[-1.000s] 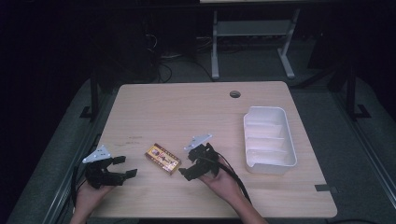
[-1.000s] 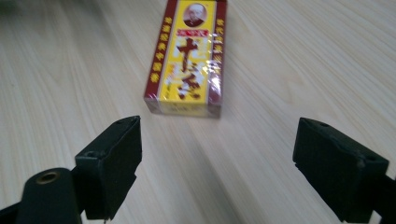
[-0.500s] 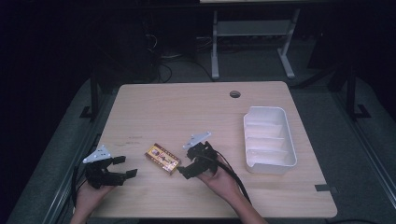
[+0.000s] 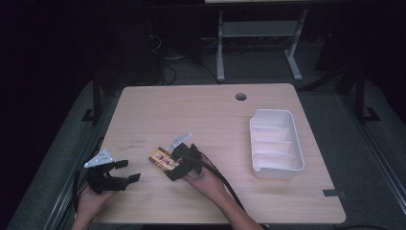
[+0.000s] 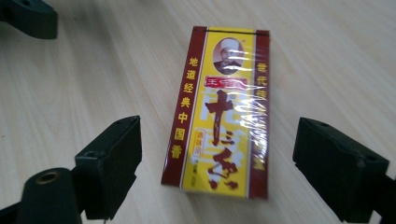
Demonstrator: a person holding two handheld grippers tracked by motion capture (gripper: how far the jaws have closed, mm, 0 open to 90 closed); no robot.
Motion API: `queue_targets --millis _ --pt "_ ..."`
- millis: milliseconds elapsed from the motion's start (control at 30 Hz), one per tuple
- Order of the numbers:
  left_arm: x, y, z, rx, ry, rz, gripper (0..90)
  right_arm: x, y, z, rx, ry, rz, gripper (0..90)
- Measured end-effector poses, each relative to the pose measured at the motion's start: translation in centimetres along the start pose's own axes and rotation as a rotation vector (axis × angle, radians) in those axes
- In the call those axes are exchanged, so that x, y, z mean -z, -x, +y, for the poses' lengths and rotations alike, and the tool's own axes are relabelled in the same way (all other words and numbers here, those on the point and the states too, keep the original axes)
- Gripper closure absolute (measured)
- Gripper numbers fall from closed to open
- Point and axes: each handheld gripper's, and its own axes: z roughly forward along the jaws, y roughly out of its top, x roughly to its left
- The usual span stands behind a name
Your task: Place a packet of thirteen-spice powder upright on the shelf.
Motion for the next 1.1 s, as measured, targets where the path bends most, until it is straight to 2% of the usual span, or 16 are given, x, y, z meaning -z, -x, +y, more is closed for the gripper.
queue_targets --millis 133,167,367,400,467,733,833,1000,1100 --pt "0.0 0.0 0.0 0.000 0.001 0.002 17.6 -1.8 -0.1 0.1 -0.016 -0.040 -0.005 15.7" --pt "0.0 0.0 0.0 0.000 0.002 0.002 17.6 -2.2 -0.1 0.1 -0.017 -0.045 -0.021 16.8" --pt "0.0 0.0 0.0 -0.001 0.001 0.004 17.6 -3.3 0.0 -0.2 -0.028 -0.074 -0.045 21.5" --pt "0.0 0.0 0.0 -0.002 0.001 0.004 17.7 -3.5 0.0 -0.2 -0.030 -0.074 -0.043 24.8" --pt "0.0 0.0 0.0 -0.001 0.001 0.004 17.7 -3.5 -0.2 -0.2 -0.023 -0.070 -0.040 28.1" --pt "-0.1 0.1 0.1 0.003 0.002 0.006 17.9 -3.6 -0.5 0.0 -0.016 -0.082 -0.065 30.0" --pt "-0.2 0.2 0.2 0.003 0.002 0.008 18.0 -3.4 -0.5 0.0 0.002 -0.090 -0.071 31.2" --pt "-0.2 0.2 0.3 0.006 -0.001 0.001 18.0 -3.0 -0.1 -0.2 -0.020 -0.089 -0.058 31.5" --pt "-0.2 0.3 0.4 0.012 0.006 -0.006 18.1 -2.6 -0.1 -0.7 -0.023 -0.073 -0.072 31.6"
